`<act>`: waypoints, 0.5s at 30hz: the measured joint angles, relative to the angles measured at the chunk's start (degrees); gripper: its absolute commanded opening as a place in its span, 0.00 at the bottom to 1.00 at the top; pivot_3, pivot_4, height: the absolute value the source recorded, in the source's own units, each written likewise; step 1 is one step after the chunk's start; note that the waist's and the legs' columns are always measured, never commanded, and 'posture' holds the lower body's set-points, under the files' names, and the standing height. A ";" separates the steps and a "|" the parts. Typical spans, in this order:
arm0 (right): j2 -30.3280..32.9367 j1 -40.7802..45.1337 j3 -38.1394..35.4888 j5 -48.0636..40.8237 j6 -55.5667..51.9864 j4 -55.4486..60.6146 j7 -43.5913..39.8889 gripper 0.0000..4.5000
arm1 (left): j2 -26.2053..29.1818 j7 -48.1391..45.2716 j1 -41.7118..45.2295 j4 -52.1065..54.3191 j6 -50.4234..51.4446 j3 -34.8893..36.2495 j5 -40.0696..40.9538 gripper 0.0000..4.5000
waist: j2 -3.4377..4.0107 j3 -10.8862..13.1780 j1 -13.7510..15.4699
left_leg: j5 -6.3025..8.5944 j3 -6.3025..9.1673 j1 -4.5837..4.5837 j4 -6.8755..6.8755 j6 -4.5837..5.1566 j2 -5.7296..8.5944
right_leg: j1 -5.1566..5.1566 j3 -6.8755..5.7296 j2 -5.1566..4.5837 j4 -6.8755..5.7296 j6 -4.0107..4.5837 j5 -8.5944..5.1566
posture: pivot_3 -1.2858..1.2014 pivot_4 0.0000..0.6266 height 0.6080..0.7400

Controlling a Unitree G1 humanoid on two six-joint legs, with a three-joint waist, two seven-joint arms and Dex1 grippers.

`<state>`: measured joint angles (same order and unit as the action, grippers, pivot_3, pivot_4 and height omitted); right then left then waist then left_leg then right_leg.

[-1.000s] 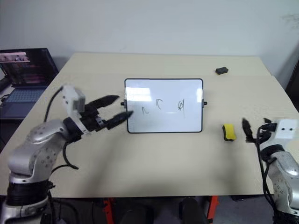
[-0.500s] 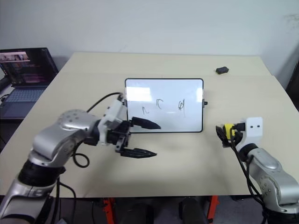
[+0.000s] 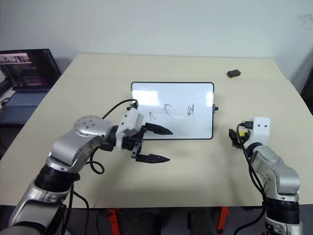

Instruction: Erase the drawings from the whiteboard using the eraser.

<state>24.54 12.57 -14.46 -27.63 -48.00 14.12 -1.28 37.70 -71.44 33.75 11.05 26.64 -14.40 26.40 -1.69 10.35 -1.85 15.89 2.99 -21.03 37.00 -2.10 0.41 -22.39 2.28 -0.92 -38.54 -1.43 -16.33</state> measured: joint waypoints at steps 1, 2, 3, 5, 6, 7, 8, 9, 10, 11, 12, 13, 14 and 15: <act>0.00 0.00 0.00 0.20 0.00 -0.12 -0.07 0.93 | -0.03 0.04 -0.16 0.00 -0.05 0.00 -0.07 1.00 | 0.00 0.00 -0.02 | 0.00 0.00 0.00 0.00 0.00 -0.01 | 0.00 0.00 0.00 -0.01 0.00 0.00 | 0.52 0.24 1.00; 0.00 0.00 0.01 0.64 0.00 -0.33 -0.20 0.93 | -0.14 0.09 -0.36 0.01 -0.10 0.01 -0.09 1.00 | 0.00 0.00 -0.03 | 0.00 0.01 0.01 0.00 0.00 -0.01 | 0.00 -0.01 0.00 -0.01 0.00 0.00 | 0.52 0.24 1.00; 0.00 0.00 0.04 1.08 0.01 -0.55 -0.40 0.93 | -0.23 0.17 -0.57 0.01 -0.14 0.02 -0.09 1.00 | 0.00 0.00 -0.02 | 0.00 0.01 0.01 0.01 0.00 -0.01 | 0.00 -0.01 0.00 -0.03 0.00 0.00 | 0.52 0.24 1.00; -0.01 -0.01 0.08 1.76 0.01 -0.94 -1.03 0.93 | -0.48 0.79 -0.93 0.01 -0.38 0.10 -0.09 1.00 | 0.00 0.00 -0.01 | 0.00 0.01 0.01 0.01 0.00 -0.01 | 0.00 -0.01 0.00 -0.04 0.00 0.00 | 0.52 0.24 1.00; -0.05 -0.01 0.09 1.89 0.01 -1.00 -1.19 0.93 | -0.64 0.93 -0.97 0.01 -0.49 0.16 -0.08 1.00 | 0.00 0.00 -0.01 | 0.00 0.01 0.01 0.02 0.00 -0.01 | 0.00 -0.01 0.00 -0.04 0.00 0.00 | 0.52 0.24 1.00; -0.07 -0.01 0.15 2.11 0.01 -1.02 -1.40 0.93 | -0.93 1.00 -0.97 0.01 -0.56 0.22 -0.07 1.00 | 0.00 0.00 0.00 | 0.00 0.01 0.01 0.02 0.00 0.00 | 0.00 -0.01 0.00 -0.04 0.00 0.00 | 0.52 0.24 1.00; -0.08 -0.01 0.24 2.34 0.02 -1.08 -1.69 0.93 | -1.02 1.02 -0.97 0.01 -0.60 0.22 -0.06 1.00 | 0.00 0.00 -0.01 | 0.00 0.01 0.01 0.02 0.00 0.00 | 0.00 -0.01 0.00 -0.04 0.00 0.00 | 0.52 0.24 1.00; -0.09 -0.01 0.33 2.64 0.05 -1.33 -2.07 0.93 | -1.03 1.03 -0.97 0.01 -0.63 0.22 -0.06 1.00 | 0.00 0.00 -0.01 | 0.00 0.00 0.01 0.02 0.00 0.00 | 0.00 -0.01 0.00 -0.04 0.00 0.00 | 0.52 0.24 1.00; -0.12 0.00 0.49 3.07 0.12 -1.78 -2.30 0.93 | -1.04 1.03 -0.97 0.01 -0.72 0.22 -0.07 1.00 | 0.00 0.00 -0.01 | 0.00 0.01 0.01 0.02 0.00 0.00 | 0.00 -0.01 0.00 -0.04 0.00 0.00 | 0.52 0.24 1.00; -0.26 0.00 0.60 3.49 0.14 -2.28 -2.40 0.93 | -1.04 1.02 -0.97 0.01 -0.76 0.22 -0.09 1.00 | 0.00 0.00 -0.01 | 0.00 0.01 0.01 0.02 0.00 0.00 | 0.00 -0.01 0.00 -0.04 0.00 0.00 | 0.52 0.24 1.00; -0.40 0.00 0.63 3.82 0.23 -2.87 -2.52 0.93 | -1.06 1.02 -0.97 0.01 -0.80 0.22 -0.09 1.00 | 0.00 0.00 -0.01 | 0.00 0.01 0.01 0.02 0.00 0.00 | 0.00 -0.01 0.00 -0.04 0.00 0.00 | 0.52 0.24 1.00; -0.46 0.00 0.66 4.03 0.30 -3.40 -2.67 0.93 | -1.06 1.02 -0.97 0.00 -0.81 0.22 -0.09 1.00 | 0.00 0.00 -0.01 | 0.00 0.00 0.01 0.02 0.00 0.00 | 0.00 -0.01 0.00 -0.04 0.00 0.00 | 0.52 0.24 1.00; -0.47 0.04 0.77 4.38 0.47 -3.92 -2.90 0.93 | -1.07 1.03 -0.97 0.00 -0.81 0.22 -0.09 1.00 | 0.00 0.00 -0.01 | 0.00 0.00 0.01 0.02 0.00 0.00 | 0.00 0.00 0.00 -0.04 0.00 0.00 | 0.52 0.24 1.00; -0.47 0.10 0.85 4.65 0.61 -4.40 -3.18 0.93 | -1.08 1.04 -0.98 0.00 -0.82 0.22 -0.09 1.00 | 0.00 0.00 -0.01 | 0.00 0.00 0.01 0.02 0.00 0.00 | 0.00 0.00 0.00 -0.04 0.00 0.00 | 0.52 0.24 1.00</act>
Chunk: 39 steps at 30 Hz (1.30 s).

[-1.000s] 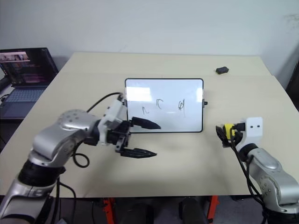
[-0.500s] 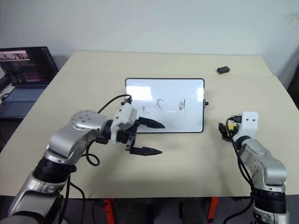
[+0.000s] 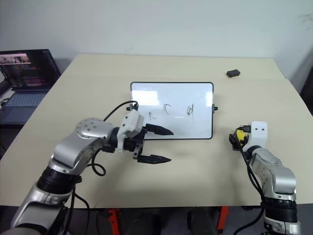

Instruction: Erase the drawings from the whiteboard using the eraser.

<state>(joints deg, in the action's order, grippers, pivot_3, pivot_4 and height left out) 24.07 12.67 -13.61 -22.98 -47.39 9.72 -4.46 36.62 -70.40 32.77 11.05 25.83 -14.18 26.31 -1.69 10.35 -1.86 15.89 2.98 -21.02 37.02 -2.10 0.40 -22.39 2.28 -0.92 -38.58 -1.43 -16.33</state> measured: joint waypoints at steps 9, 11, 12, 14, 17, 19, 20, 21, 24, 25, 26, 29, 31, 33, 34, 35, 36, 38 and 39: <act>-0.63 1.05 0.16 1.63 1.43 -2.23 -1.71 0.34 | -0.01 0.98 -0.82 0.05 -0.02 0.01 -0.01 1.00 | 0.00 0.00 -0.01 | 0.00 0.01 0.01 0.00 0.00 0.00 | 0.00 0.00 0.00 -0.01 0.00 0.00 | 0.52 0.24 1.00; -0.86 1.57 0.16 1.78 1.84 -2.67 -1.78 0.30 | 0.01 1.02 -0.98 0.12 -0.02 0.01 -0.01 1.00 | 0.00 0.00 0.00 | 0.00 0.01 0.01 0.01 0.00 0.00 | 0.00 -0.01 0.00 -0.02 0.00 0.00 | 0.52 0.24 1.00; -0.99 1.63 0.16 2.00 2.00 -2.72 -1.82 0.30 | 0.04 1.05 -0.98 0.16 -0.01 0.01 -0.01 1.00 | 0.00 0.00 0.02 | 0.00 0.02 0.01 0.01 0.00 0.00 | 0.00 -0.01 0.00 -0.02 0.00 0.00 | 0.52 0.24 1.00; -1.17 1.64 0.16 2.24 2.14 -2.83 -1.85 0.30 | 0.13 1.10 -1.02 0.32 0.00 0.05 -0.01 1.00 | 0.00 0.00 0.03 | 0.00 0.02 0.01 0.00 0.00 0.00 | 0.00 -0.01 0.00 -0.01 0.00 0.00 | 0.52 0.24 1.00; -1.37 1.65 0.15 2.71 2.66 -3.15 -1.90 0.30 | 0.16 1.16 -1.22 0.65 0.08 0.18 0.01 1.00 | 0.00 0.00 0.01 | 0.00 0.01 0.01 0.00 0.00 0.00 | 0.00 0.00 0.00 -0.01 0.00 0.00 | 0.52 0.24 1.00; -1.40 1.65 0.15 2.78 2.76 -3.18 -2.06 0.30 | 0.18 1.17 -1.36 0.80 0.22 0.44 0.02 1.00 | 0.00 0.00 0.01 | 0.00 0.01 0.01 0.00 0.00 0.00 | 0.00 -0.01 0.00 -0.03 0.01 0.00 | 0.52 0.24 1.00; -1.40 1.65 0.14 2.79 2.79 -3.18 -2.22 0.30 | 0.19 1.19 -1.41 0.88 0.35 0.63 0.02 1.00 | 0.00 0.00 0.01 | 0.00 0.02 0.01 0.00 0.00 0.00 | 0.00 -0.01 0.00 -0.03 0.01 0.00 | 0.52 0.24 1.00; -1.41 1.65 0.12 2.80 2.81 -3.18 -2.34 0.30 | 0.19 1.24 -1.44 1.03 0.47 0.80 0.02 1.00 | 0.00 0.00 0.01 | 0.00 0.02 0.01 0.01 0.00 0.00 | 0.00 -0.01 0.00 -0.03 0.01 0.00 | 0.52 0.24 1.00; -1.44 1.55 0.12 3.02 3.35 -3.11 -3.10 0.30 | 0.21 2.18 -1.91 2.05 1.27 1.13 0.04 1.00 | 0.00 0.00 0.01 | 0.00 0.01 0.02 0.00 0.00 0.00 | 0.00 0.00 0.00 -0.02 0.00 0.00 | 0.52 0.24 1.00; -1.43 1.46 0.17 3.33 3.82 -2.97 -3.50 0.30 | 0.23 2.67 -2.30 2.33 1.62 1.23 0.04 1.00 | 0.00 0.00 0.00 | 0.00 0.00 0.02 0.00 0.00 0.00 | 0.00 0.01 0.00 -0.02 0.00 0.00 | 0.52 0.24 1.00; -1.42 1.09 0.25 3.57 4.63 -2.28 -4.04 0.30 | 0.26 3.54 -2.95 2.88 2.24 1.52 0.06 1.00 | 0.01 0.00 0.00 | 0.00 0.01 0.02 0.00 0.00 -0.01 | 0.00 0.00 -0.01 -0.02 0.00 0.00 | 0.52 0.24 1.00; -0.68 -0.76 1.71 4.57 7.97 2.28 -5.91 0.30 | 0.58 7.70 -5.36 5.09 4.28 3.14 -0.34 1.00 | 0.02 0.01 -0.04 | 0.00 0.04 0.01 -0.01 0.00 -0.03 | -0.02 -0.01 -0.01 -0.02 0.00 0.00 | 0.52 0.24 1.00; 0.52 -1.52 3.57 6.64 11.12 6.08 -6.92 0.30 | 0.41 12.82 -7.17 6.80 6.45 4.61 -1.44 1.00 | 0.03 0.02 -0.04 | 0.00 0.05 0.02 0.00 0.00 -0.03 | -0.02 -0.02 -0.02 -0.04 -0.02 -0.01 | 0.52 0.24 1.00; 0.68 -1.54 4.61 7.95 13.37 8.75 -7.59 0.30 | -0.56 17.23 -8.22 7.62 8.16 5.73 -2.12 1.00 | 0.03 0.02 0.02 | 0.00 0.06 0.02 0.03 -0.01 -0.02 | -0.01 -0.04 -0.03 -0.06 -0.04 -0.02 | 0.52 0.24 1.00; 0.66 -1.34 5.80 8.77 14.67 9.84 -7.90 0.30 | -1.32 19.94 -8.63 8.19 9.38 6.49 -2.33 1.00 | 0.02 0.02 0.04 | 0.00 0.08 0.03 0.04 -0.01 -0.02 | 0.00 -0.05 -0.03 -0.08 -0.05 -0.02 | 0.52 0.24 1.00; 0.50 -1.06 6.91 9.39 15.70 10.35 -8.04 0.30 | -2.10 21.93 -8.67 8.72 10.36 7.08 -2.41 1.00 | 0.02 0.02 0.05 | -0.01 0.08 0.02 0.05 -0.01 -0.01 | 0.00 -0.05 -0.03 -0.09 -0.06 -0.02 | 0.52 0.24 1.00; 0.26 -0.38 8.32 10.39 16.56 10.39 -8.06 0.30 | -2.70 23.77 -8.66 9.27 11.29 7.71 -2.41 1.00 | 0.02 0.02 0.03 | -0.01 0.07 0.04 0.05 -0.01 -0.01 | 0.00 -0.04 -0.03 -0.10 -0.06 -0.02 | 0.52 0.24 1.00; -0.61 1.41 10.72 11.83 18.08 10.12 -8.05 0.30 | -3.03 26.34 -8.68 10.15 12.74 8.26 -2.44 1.00 | 0.03 0.02 -0.07 | -0.01 0.04 0.08 0.04 -0.02 -0.01 | 0.00 -0.01 -0.03 -0.14 -0.04 -0.01 | 0.52 0.24 1.00; -1.40 3.02 11.90 12.76 18.64 9.70 -8.03 0.30 | -3.05 27.37 -8.63 10.46 13.43 8.49 -2.46 1.00 | 0.03 0.02 -0.16 | -0.01 0.03 0.09 0.04 -0.02 -0.02 | -0.01 0.00 -0.03 -0.17 -0.02 0.00 | 0.52 0.24 1.00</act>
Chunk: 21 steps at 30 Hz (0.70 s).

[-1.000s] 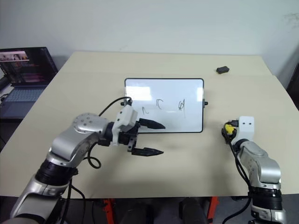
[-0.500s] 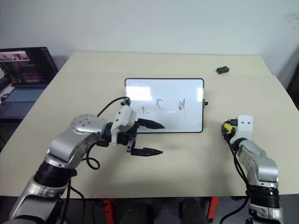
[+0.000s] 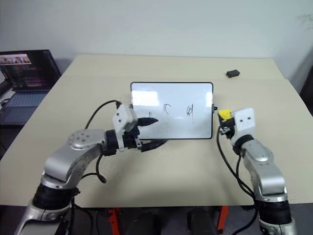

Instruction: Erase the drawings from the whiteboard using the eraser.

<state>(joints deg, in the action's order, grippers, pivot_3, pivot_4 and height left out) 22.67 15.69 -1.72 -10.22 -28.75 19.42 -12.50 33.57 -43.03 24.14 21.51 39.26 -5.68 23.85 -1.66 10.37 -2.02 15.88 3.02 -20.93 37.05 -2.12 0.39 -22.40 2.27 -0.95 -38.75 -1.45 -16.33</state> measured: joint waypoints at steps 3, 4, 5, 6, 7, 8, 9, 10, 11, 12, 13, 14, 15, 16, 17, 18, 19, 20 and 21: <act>-2.48 5.10 2.58 1.65 2.47 -2.75 0.16 0.30 | 0.05 1.69 0.21 0.67 1.12 0.48 0.03 1.00 | 0.00 0.00 0.07 | 0.00 0.04 0.01 0.00 -0.01 -0.01 | 0.00 -0.05 0.00 -0.01 0.02 0.00 | 0.52 0.24 1.00; -3.71 7.02 3.09 2.33 3.59 -4.85 0.35 0.30 | 0.08 2.33 0.25 0.73 1.58 0.63 0.00 1.00 | 0.00 0.00 0.06 | 0.00 0.03 0.02 0.00 -0.01 0.00 | 0.00 -0.04 0.00 -0.01 0.02 0.01 | 0.52 0.24 1.00; -5.06 9.34 3.46 2.82 5.17 -7.84 0.61 0.30 | 0.11 2.89 0.26 0.79 1.95 0.72 -0.03 1.00 | 0.00 0.00 0.05 | -0.01 0.01 0.02 0.00 -0.01 0.01 | 0.00 -0.02 -0.01 -0.02 0.03 0.01 | 0.52 0.24 1.00; -6.07 11.42 3.89 3.56 6.71 -10.72 0.82 0.30 | 0.12 3.51 0.29 0.87 2.27 0.77 -0.05 1.00 | 0.00 0.00 0.07 | -0.01 0.00 0.01 0.01 -0.01 0.02 | 0.00 -0.02 -0.01 -0.02 0.03 0.01 | 0.52 0.24 1.00; -6.85 13.45 4.26 4.42 8.44 -13.53 0.99 0.30 | 0.18 3.89 0.26 0.90 2.68 0.96 -0.05 1.00 | 0.00 0.00 0.12 | 0.00 0.01 0.01 0.00 -0.01 0.02 | 0.00 -0.03 -0.03 -0.01 0.03 0.01 | 0.52 0.24 1.00; -7.47 15.23 4.57 5.00 10.22 -16.24 1.12 0.30 | 0.33 4.27 0.23 0.93 2.91 1.14 -0.07 1.00 | 0.00 0.00 0.13 | 0.00 0.01 0.00 0.00 -0.01 0.02 | -0.01 -0.04 -0.03 0.01 0.04 0.02 | 0.52 0.24 1.00; -7.74 17.09 5.13 5.66 12.05 -19.25 1.12 0.30 | 0.47 4.81 0.22 1.00 3.18 1.32 -0.08 1.00 | 0.00 0.00 0.14 | 0.00 0.01 0.00 -0.01 -0.01 0.03 | -0.02 -0.04 -0.05 0.02 0.04 0.02 | 0.52 0.24 1.00; -8.20 18.92 5.36 6.41 14.20 -22.77 1.11 0.30 | 0.71 5.14 0.20 1.12 3.71 1.59 -0.08 1.00 | 0.00 0.00 0.13 | 0.00 0.01 -0.01 -0.01 0.00 0.03 | -0.02 -0.05 -0.05 0.03 0.04 0.02 | 0.52 0.24 1.00; -8.57 20.58 5.36 6.98 16.06 -26.08 1.13 0.30 | 1.13 5.30 0.17 1.22 4.27 1.67 -0.05 1.00 | 0.00 0.00 0.12 | 0.00 0.00 -0.01 -0.03 0.00 0.03 | -0.02 -0.04 -0.06 0.04 0.04 0.02 | 0.52 0.24 1.00; -8.80 21.81 5.34 7.45 17.88 -29.10 1.22 0.30 | 1.52 5.43 0.10 1.37 4.74 1.78 0.00 1.00 | 0.00 0.00 0.13 | 0.00 0.00 -0.02 -0.03 0.00 0.03 | -0.03 -0.05 -0.07 0.04 0.04 0.01 | 0.52 0.24 1.00; -9.11 22.67 5.32 7.90 19.39 -31.47 1.28 0.30 | 1.92 5.42 -0.04 1.65 5.33 2.06 0.12 1.00 | 0.00 0.00 0.15 | 0.00 0.02 -0.04 -0.03 0.00 0.03 | -0.03 -0.06 -0.07 0.06 0.04 0.01 | 0.52 0.24 1.00; -9.51 23.41 5.32 8.42 20.74 -33.73 1.31 0.30 | 2.49 5.42 -0.19 1.97 5.72 2.46 0.25 1.00 | 0.00 0.00 0.13 | 0.00 0.01 -0.07 -0.04 0.00 0.03 | -0.06 -0.05 -0.07 0.06 0.04 0.01 | 0.52 0.24 1.00; -9.78 23.88 5.31 8.81 21.99 -35.69 1.33 0.30 | 2.90 5.42 -0.26 2.42 6.09 2.89 0.30 1.00 | 0.00 0.00 0.14 | 0.00 0.00 -0.10 -0.04 0.00 0.03 | -0.10 -0.04 -0.07 0.06 0.05 0.01 | 0.52 0.24 1.00; -10.06 24.29 5.29 9.01 23.05 -37.81 1.33 0.30 | 3.23 5.37 -0.30 2.77 6.42 3.17 0.40 1.00 | 0.00 0.00 0.13 | 0.00 0.00 -0.10 -0.04 -0.01 0.03 | -0.11 -0.04 -0.08 0.06 0.04 0.01 | 0.52 0.24 1.00; -10.28 24.44 5.29 9.15 24.27 -39.61 1.32 0.30 | 3.31 5.36 -0.34 2.87 6.55 3.42 0.51 1.00 | 0.00 0.00 0.14 | 0.00 -0.01 -0.10 -0.04 -0.01 0.03 | -0.10 -0.03 -0.08 0.06 0.05 0.01 | 0.52 0.24 1.00; -10.56 24.55 5.29 9.37 26.19 -41.25 1.30 0.30 | 3.32 5.35 -0.42 2.89 6.65 3.71 0.61 1.00 | 0.00 0.00 0.13 | 0.00 -0.02 -0.09 -0.03 -0.01 0.03 | -0.10 -0.03 -0.08 0.05 0.05 0.01 | 0.52 0.24 1.00; -10.71 25.00 5.29 9.58 28.31 -43.40 1.27 0.30 | 3.33 5.34 -0.44 2.92 6.75 3.81 0.69 1.00 | -0.01 -0.01 0.10 | 0.00 -0.04 -0.07 -0.01 -0.01 0.03 | -0.09 -0.01 -0.08 0.01 0.05 0.02 | 0.52 0.24 1.00; -10.82 25.42 5.28 9.82 30.64 -45.65 1.26 0.30 | 3.33 5.33 -0.44 3.04 6.85 3.80 0.86 1.00 | -0.02 -0.01 0.08 | 0.00 -0.05 0.00 0.00 0.00 0.03 | -0.03 0.00 -0.08 -0.01 0.05 0.02 | 0.52 0.24 1.00; -10.98 25.53 5.27 10.17 33.00 -47.96 1.28 0.30 | 3.33 5.31 -0.44 3.32 6.95 3.80 1.02 1.00 | -0.04 -0.03 0.04 | 0.00 -0.05 0.12 0.01 0.00 0.03 | 0.08 0.00 -0.08 -0.03 0.05 0.02 | 0.52 0.24 1.00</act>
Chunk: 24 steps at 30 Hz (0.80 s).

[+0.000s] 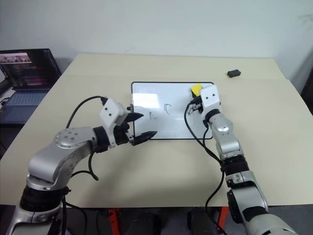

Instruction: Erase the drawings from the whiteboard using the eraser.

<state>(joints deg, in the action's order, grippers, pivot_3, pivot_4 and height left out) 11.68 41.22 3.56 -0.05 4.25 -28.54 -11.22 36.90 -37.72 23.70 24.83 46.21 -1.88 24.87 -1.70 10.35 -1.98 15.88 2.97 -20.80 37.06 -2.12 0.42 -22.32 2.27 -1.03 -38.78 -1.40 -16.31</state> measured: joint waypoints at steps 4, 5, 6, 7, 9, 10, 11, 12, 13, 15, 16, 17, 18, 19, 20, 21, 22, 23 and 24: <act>-0.65 -1.46 1.29 2.34 8.06 -5.71 -0.12 0.30 | 0.00 -0.18 0.00 0.55 0.47 0.00 0.65 1.00 | -0.17 -0.13 -0.22 | -0.01 0.00 0.28 0.02 -0.01 -0.01 | 0.19 0.01 0.02 -0.13 0.02 0.01 | 0.52 0.24 1.00; -0.90 -2.13 1.85 2.74 9.10 -6.28 -0.21 0.30 | 0.03 -0.24 -0.02 0.55 0.63 0.00 0.68 1.00 | -0.23 -0.18 -0.29 | -0.02 0.00 0.38 0.02 -0.01 -0.02 | 0.27 0.01 0.03 -0.15 0.02 0.01 | 0.52 0.24 1.00; -1.35 -2.82 2.51 3.36 9.93 -6.88 -0.55 0.30 | 0.07 -0.33 -0.07 0.55 0.73 0.00 0.73 1.00 | -0.32 -0.23 -0.42 | -0.03 0.00 0.57 0.02 -0.02 -0.02 | 0.45 0.03 0.04 -0.15 0.02 0.01 | 0.52 0.24 1.00; -1.95 -3.51 3.19 3.58 10.33 -7.45 -1.14 0.30 | 0.07 -0.43 -0.09 0.55 0.77 -0.04 0.78 1.00 | -0.38 -0.26 -0.64 | -0.03 -0.01 0.91 0.01 -0.02 -0.03 | 0.78 0.05 0.04 -0.12 -0.01 -0.01 | 0.52 0.24 1.00; -2.76 -4.69 4.84 4.58 10.70 -8.43 -1.79 0.30 | 0.07 -0.50 -0.09 0.58 0.77 -0.05 0.82 1.00 | -0.50 -0.42 -1.31 | -0.03 -0.05 1.45 0.00 -0.02 -0.04 | 1.32 0.11 0.05 -0.07 -0.19 -0.17 | 0.52 0.24 1.00; -2.90 -5.15 5.62 5.29 11.04 -9.04 -2.31 0.30 | 0.07 -0.54 -0.09 0.58 0.77 -0.07 0.83 1.00 | -0.55 -0.45 -1.53 | -0.03 -0.06 1.78 -0.01 -0.01 -0.05 | 1.63 0.15 0.07 -0.06 -0.14 -0.20 | 0.52 0.24 1.00; -2.90 -5.76 6.28 5.81 11.22 -9.44 -2.54 0.30 | 0.07 -0.58 -0.09 0.58 0.78 -0.10 0.83 1.00 | -0.57 -0.46 -1.62 | -0.03 -0.04 2.02 -0.01 -0.01 -0.07 | 1.92 0.15 0.08 -0.01 0.12 -0.35 | 0.52 0.24 1.00; -2.91 -6.37 6.91 6.25 11.24 -9.63 -2.74 0.30 | 0.08 -0.59 -0.09 0.58 0.77 -0.10 0.83 1.00 | -0.59 -0.50 -1.67 | -0.03 -0.02 2.15 -0.02 -0.02 -0.08 | 2.15 0.18 0.08 0.00 0.23 -0.43 | 0.52 0.24 1.00; -2.98 -6.93 7.53 6.83 11.24 -9.70 -3.31 0.30 | 0.08 -0.61 -0.09 0.58 0.77 -0.10 0.84 1.00 | -0.64 -0.60 -1.67 | -0.02 -0.01 2.32 -0.02 -0.02 -0.09 | 2.27 0.19 0.09 0.00 0.26 -0.45 | 0.52 0.24 1.00; -3.05 -7.85 8.86 7.56 11.23 -9.72 -4.22 0.30 | 0.10 -0.65 -0.09 0.58 0.77 -0.10 0.83 1.00 | -0.69 -0.65 -1.67 | -0.02 0.04 2.40 -0.02 -0.02 -0.09 | 2.31 0.20 0.11 0.00 0.28 -0.47 | 0.52 0.24 1.00; -3.07 -8.21 9.40 7.98 11.24 -9.67 -4.70 0.30 | 0.10 -0.68 -0.09 0.57 0.76 -0.10 0.82 1.00 | -0.70 -0.65 -1.66 | -0.02 0.05 2.41 -0.02 -0.02 -0.09 | 2.30 0.21 0.11 0.00 0.28 -0.47 | 0.52 0.24 1.00; -3.01 -8.58 9.59 8.22 11.28 -9.54 -4.83 0.30 | 0.12 -0.71 -0.09 0.56 0.73 -0.10 0.81 1.00 | -0.71 -0.67 -1.66 | -0.03 0.05 2.41 -0.02 -0.03 -0.08 | 2.29 0.23 0.11 0.00 0.28 -0.47 | 0.52 0.24 1.00; -2.81 -8.87 9.83 8.63 11.57 -9.34 -4.80 0.30 | 0.22 -0.76 -0.13 0.52 0.62 -0.10 0.77 1.00 | -0.73 -0.67 -1.65 | -0.03 0.05 2.41 0.00 -0.03 -0.08 | 2.24 0.23 0.11 0.01 0.27 -0.47 | 0.52 0.24 1.00; -2.56 -9.19 10.00 9.03 12.23 -9.05 -4.67 0.30 | 0.50 -0.82 -0.41 0.47 0.45 -0.10 0.69 1.00 | -0.73 -0.66 -1.63 | -0.04 0.05 2.40 0.00 -0.03 -0.08 | 2.18 0.24 0.11 0.05 0.27 -0.47 | 0.52 0.24 1.00; -2.25 -9.40 9.94 9.25 13.31 -8.59 -4.47 0.30 | 0.82 -0.94 -0.85 0.28 0.32 -0.10 0.55 1.00 | -0.75 -0.66 -1.57 | -0.05 0.04 2.37 0.02 -0.02 -0.07 | 2.15 0.26 0.11 0.05 0.27 -0.47 | 0.52 0.24 1.00; -1.77 -9.61 9.79 9.38 14.73 -8.13 -4.17 0.30 | 1.06 -1.06 -1.28 -0.08 0.24 -0.10 0.43 1.00 | -0.68 -0.58 -1.45 | -0.11 0.03 2.21 0.04 -0.02 -0.05 | 2.03 0.27 0.10 0.06 0.26 -0.46 | 0.52 0.24 1.00; -1.42 -10.15 9.44 9.42 16.37 -7.54 -3.87 0.30 | 1.39 -1.17 -1.77 -0.47 0.01 -0.10 0.18 1.00 | -0.52 -0.45 -1.32 | -0.15 0.02 1.92 0.03 -0.01 -0.01 | 1.77 0.29 0.10 0.04 0.17 -0.40 | 0.52 0.24 1.00; -1.29 -10.64 9.15 9.38 17.83 -7.00 -3.67 0.30 | 1.81 -1.19 -2.34 -0.92 -0.21 -0.10 -0.18 1.00 | -0.46 -0.38 -1.27 | -0.16 0.00 1.70 -0.01 -0.01 0.01 | 1.50 0.30 0.09 -0.03 0.05 -0.29 | 0.52 0.24 1.00; -1.17 -10.86 8.78 9.23 18.94 -6.27 -3.41 0.30 | 2.18 -1.18 -2.82 -1.26 -0.41 -0.10 -0.67 1.00 | -0.44 -0.37 -1.26 | -0.15 -0.01 1.30 -0.03 -0.03 0.00 | 1.07 0.26 0.10 -0.11 -0.18 -0.16 | 0.52 0.24 1.00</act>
<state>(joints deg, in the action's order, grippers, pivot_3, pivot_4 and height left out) 10.51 30.37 12.34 9.18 23.19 -34.81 -14.63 39.08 -38.89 20.88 23.57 45.80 -1.98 24.21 -2.14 9.98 -3.25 15.73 2.96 -19.50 37.03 -2.15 0.42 -21.25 2.54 -0.94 -38.89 -1.58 -16.46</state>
